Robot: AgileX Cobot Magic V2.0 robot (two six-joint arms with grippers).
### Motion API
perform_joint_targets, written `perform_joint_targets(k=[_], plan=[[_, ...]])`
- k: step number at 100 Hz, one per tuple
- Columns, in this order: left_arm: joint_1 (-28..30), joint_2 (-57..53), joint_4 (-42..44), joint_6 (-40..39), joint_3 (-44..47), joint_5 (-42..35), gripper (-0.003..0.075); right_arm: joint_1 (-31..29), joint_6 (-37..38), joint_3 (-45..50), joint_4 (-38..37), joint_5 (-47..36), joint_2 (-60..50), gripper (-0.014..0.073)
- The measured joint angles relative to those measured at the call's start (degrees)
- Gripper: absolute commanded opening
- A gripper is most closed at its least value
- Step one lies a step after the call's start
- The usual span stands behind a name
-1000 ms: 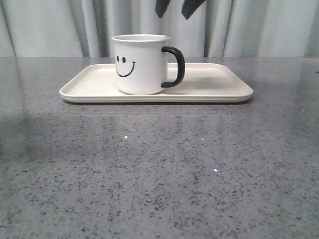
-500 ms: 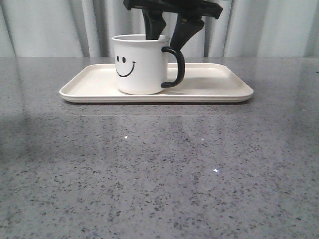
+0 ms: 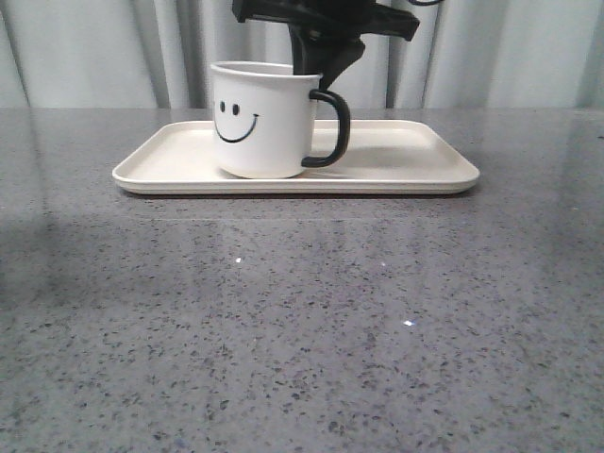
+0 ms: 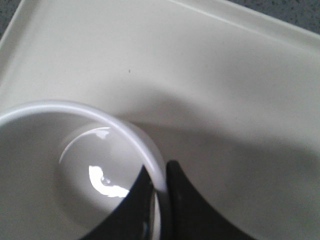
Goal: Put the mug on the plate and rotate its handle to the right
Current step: 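Grip the mug rim with the right gripper and twist the handle farther around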
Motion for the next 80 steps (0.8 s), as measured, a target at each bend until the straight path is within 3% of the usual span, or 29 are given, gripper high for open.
perform_joint_targets(k=[33,80], plan=[[0.0,0.0,0.0,0.0,0.0,0.0,0.0239,0.0,-2.4,-1.5,-0.8,1.5,0.1,-0.0062],[0.0,0.0,0.0,0.0,0.0,0.0,0.0239,0.0,-29.9,-6.1,-0.7,6.8,0.1,-0.0064]])
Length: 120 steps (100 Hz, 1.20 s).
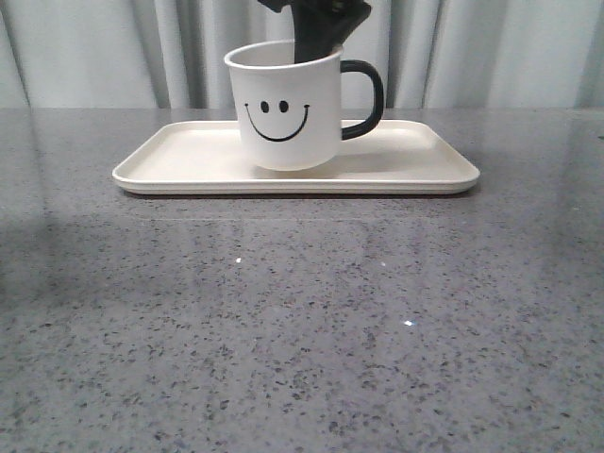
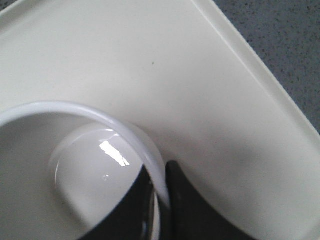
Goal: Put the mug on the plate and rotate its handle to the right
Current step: 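Grip the mug rim with the right gripper and twist the handle farther around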
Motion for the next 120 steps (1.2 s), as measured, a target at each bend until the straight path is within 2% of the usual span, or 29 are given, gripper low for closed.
perform_joint_targets(k=[17,55,65,77,83,120], plan=[[0.0,0.0,0.0,0.0,0.0,0.0,0.0239,0.0,-4.2,0.0,0.0,0.2,0.0,-0.0064],[0.0,0.0,0.0,0.0,0.0,0.0,0.0239,0.0,-5.0,0.0,1.6,-1.2,1.2,-0.0063],[0.0,0.0,0.0,0.0,0.0,0.0,0.0239,0.0,-5.0,0.0,1.7,-1.6,1.3,0.0],[0.0,0.0,0.0,0.0,0.0,0.0,0.0239,0.0,-5.1,0.0,1.8,-2.0,1.3,0.0167],[0.0,0.0,0.0,0.0,0.0,0.0,0.0239,0.0,-5.1,0.0,1.8,-2.2,1.3,0.0221],[0.0,0.0,-0.1,0.0,0.0,0.0,0.0239,0.0,-5.5,-0.1,1.4,-3.2,1.2,0.0237]])
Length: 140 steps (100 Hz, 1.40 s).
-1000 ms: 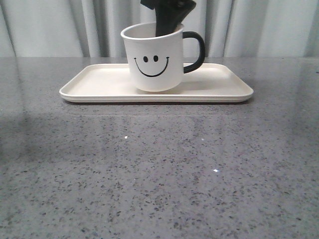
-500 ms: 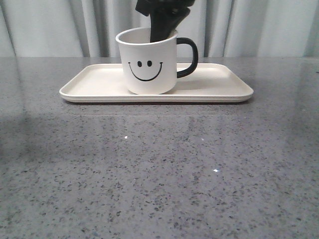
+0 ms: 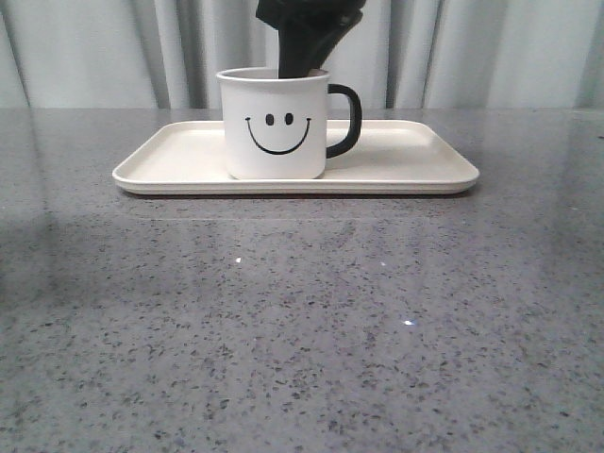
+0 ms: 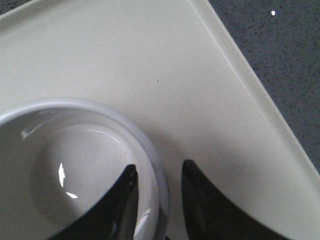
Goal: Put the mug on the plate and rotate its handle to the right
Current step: 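Grip the mug rim with the right gripper and twist the handle farther around, then open the right gripper and raise it away from the mug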
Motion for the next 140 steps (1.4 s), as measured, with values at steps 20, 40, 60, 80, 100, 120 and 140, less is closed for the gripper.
perform_joint_targets(k=[20,40,60,80,100,120,140], plan=[[0.0,-0.2,0.8,0.0,0.0,-1.2,0.0239,0.0,3.7,0.0,-0.2,0.0,-4.0,0.0229],[0.0,-1.9,1.9,0.0,0.0,-3.1,0.0174,0.0,7.0,0.0,-0.2,2.2,-8.5,0.0002],[0.0,-4.6,3.9,0.0,0.5,-3.9,-0.0017,0.0,8.6,0.0,2.2,5.4,-12.5,-0.0061],[0.0,-8.7,4.5,0.0,5.1,-6.8,-0.0019,0.0,10.1,0.3,5.0,5.8,-15.9,-0.0061],[0.0,-13.0,4.5,0.0,11.6,-9.2,-0.0019,0.0,10.4,7.4,5.2,1.9,-22.5,-0.0061],[0.0,-17.8,4.6,0.0,16.5,-10.6,-0.0019,0.0,10.5,22.1,5.6,-7.0,-34.5,-0.0061],[0.0,-23.1,4.6,0.0,21.2,-12.4,-0.0019,0.0,10.5,41.0,6.3,-19.5,-49.8,-0.0061]])
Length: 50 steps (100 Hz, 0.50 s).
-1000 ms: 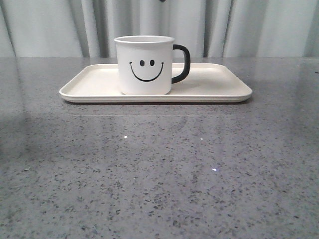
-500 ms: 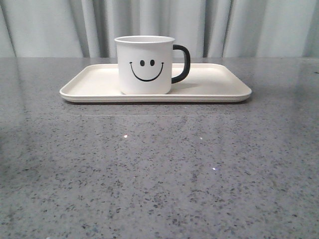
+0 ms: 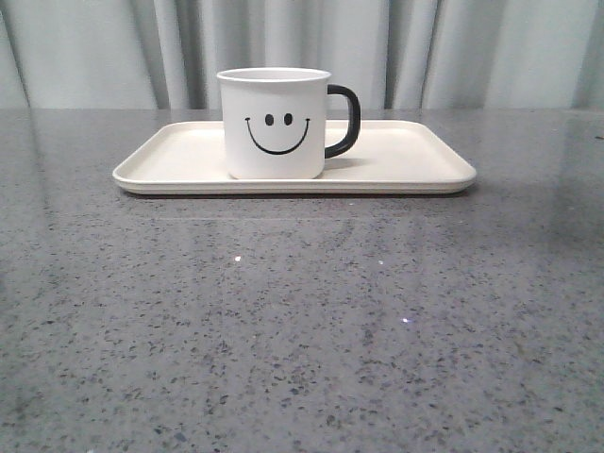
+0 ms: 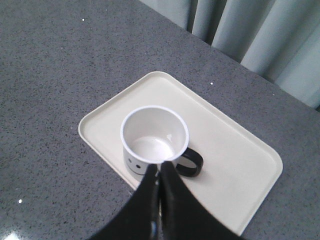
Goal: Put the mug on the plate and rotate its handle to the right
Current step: 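Open the right gripper and raise it away from the mug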
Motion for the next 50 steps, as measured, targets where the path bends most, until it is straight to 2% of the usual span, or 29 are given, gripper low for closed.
perform_joint_targets(k=[30,50], plan=[[0.0,-7.5,0.0,0.0,4.9,-0.1,-0.0019,0.0,0.0,28.7,0.9,-13.0,-23.6,-0.0061],[0.0,-12.2,0.0,0.0,8.3,-0.2,-0.0019,0.0,0.0,41.2,1.0,-17.7,-38.0,-0.0061]])
